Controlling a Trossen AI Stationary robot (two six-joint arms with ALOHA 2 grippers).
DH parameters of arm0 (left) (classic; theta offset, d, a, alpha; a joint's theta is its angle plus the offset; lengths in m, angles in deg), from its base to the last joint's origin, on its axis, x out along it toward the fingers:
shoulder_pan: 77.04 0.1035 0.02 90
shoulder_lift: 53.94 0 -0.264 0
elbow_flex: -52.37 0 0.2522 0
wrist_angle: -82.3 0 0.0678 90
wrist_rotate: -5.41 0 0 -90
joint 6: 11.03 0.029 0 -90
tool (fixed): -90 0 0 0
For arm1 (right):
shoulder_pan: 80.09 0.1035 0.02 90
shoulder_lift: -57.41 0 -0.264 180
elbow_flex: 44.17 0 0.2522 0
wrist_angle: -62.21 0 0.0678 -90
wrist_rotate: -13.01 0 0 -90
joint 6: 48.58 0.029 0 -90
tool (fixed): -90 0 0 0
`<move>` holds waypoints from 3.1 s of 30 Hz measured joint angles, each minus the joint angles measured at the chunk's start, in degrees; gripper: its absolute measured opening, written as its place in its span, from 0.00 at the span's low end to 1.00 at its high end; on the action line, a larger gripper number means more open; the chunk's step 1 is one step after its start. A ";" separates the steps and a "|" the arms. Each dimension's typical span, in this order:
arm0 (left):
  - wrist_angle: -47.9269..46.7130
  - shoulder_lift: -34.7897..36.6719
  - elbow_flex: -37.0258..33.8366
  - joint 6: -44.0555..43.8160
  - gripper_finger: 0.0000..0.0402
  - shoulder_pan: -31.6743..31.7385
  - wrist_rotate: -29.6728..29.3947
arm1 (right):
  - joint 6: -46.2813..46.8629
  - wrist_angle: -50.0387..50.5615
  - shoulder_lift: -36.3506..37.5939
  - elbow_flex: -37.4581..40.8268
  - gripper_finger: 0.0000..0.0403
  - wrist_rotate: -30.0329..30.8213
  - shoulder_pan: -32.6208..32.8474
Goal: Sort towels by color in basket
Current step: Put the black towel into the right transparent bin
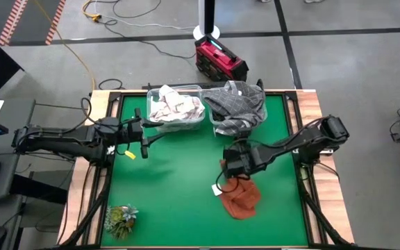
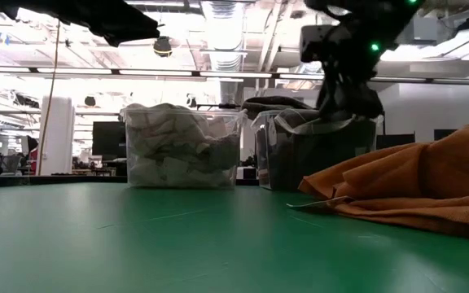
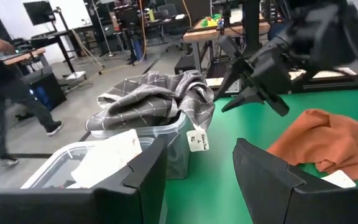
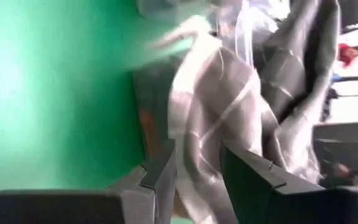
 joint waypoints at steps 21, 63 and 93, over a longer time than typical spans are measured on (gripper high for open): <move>-1.11 0.11 0.00 1.11 0.43 0.00 -0.13 | -7.40 -2.60 0.86 -0.05 0.16 -14.09 -10.09; -2.37 0.11 0.00 3.87 0.43 0.00 -2.30 | -13.84 -18.80 -1.28 -4.67 0.10 -53.95 -49.37; -2.57 0.10 0.00 2.41 0.43 0.01 -0.79 | -11.81 -25.87 -3.03 -3.74 0.53 -64.38 -50.09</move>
